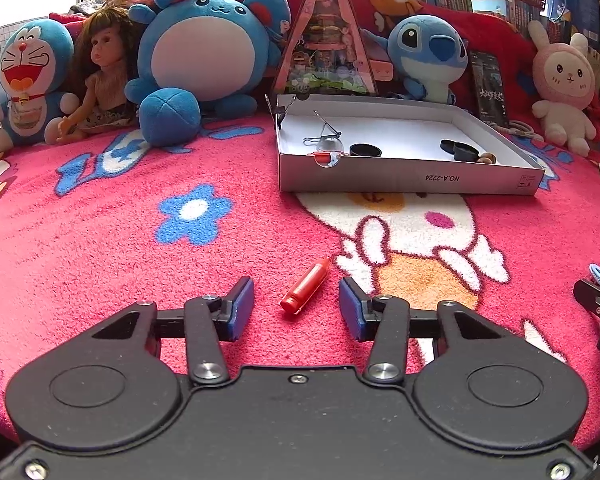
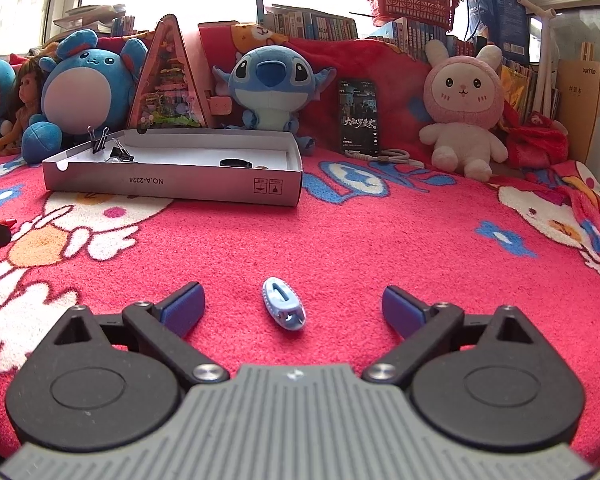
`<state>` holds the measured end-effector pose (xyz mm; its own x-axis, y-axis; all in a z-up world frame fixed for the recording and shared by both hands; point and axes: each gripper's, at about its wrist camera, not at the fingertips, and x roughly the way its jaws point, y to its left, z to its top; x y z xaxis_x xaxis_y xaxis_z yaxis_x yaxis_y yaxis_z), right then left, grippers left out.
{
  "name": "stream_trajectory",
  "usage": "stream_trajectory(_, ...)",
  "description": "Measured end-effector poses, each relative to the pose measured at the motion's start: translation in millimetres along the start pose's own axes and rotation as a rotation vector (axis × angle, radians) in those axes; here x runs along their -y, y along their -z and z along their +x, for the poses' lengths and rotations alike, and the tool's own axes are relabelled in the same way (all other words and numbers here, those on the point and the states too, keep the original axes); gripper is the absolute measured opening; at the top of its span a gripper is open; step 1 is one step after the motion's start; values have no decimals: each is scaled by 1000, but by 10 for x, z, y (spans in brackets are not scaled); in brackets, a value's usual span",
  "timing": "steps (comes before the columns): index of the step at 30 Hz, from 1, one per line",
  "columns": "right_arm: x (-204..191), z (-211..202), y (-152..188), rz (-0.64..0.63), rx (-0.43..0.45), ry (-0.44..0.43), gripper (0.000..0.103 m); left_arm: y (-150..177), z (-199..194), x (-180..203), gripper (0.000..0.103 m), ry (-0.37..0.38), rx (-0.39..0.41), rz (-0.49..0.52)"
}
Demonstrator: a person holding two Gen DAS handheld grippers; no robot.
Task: Organize rigid objects
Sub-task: 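Grasp the red cylinder with the left gripper while the right gripper grasps the blue-white toy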
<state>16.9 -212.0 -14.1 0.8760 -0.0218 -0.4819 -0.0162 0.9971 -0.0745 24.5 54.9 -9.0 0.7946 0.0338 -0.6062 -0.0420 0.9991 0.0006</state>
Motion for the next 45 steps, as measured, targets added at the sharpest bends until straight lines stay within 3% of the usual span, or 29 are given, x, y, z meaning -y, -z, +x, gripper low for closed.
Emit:
stream_trajectory(6, -1, -31, 25, 21, 9, -37, 85, 5, -9, -4, 30, -20, 9, -10)
stream_trajectory(11, -54, -83, 44, 8, 29, -74, 61, 6, -24, 14, 21, -19, 12, -17)
stream_trajectory(22, -213, -121, 22, -54, 33, -130, 20, 0, -69, -20, 10, -4, 8, -70)
stream_trajectory(32, -310, -115, -31, -53, 38, -179, 20, -26, -158, 15, 10, 18, 21, -77)
stream_trajectory(45, -373, 48, -223, -14, 17, -160, 20, -212, -102, 119, 10, 50, 29, -60)
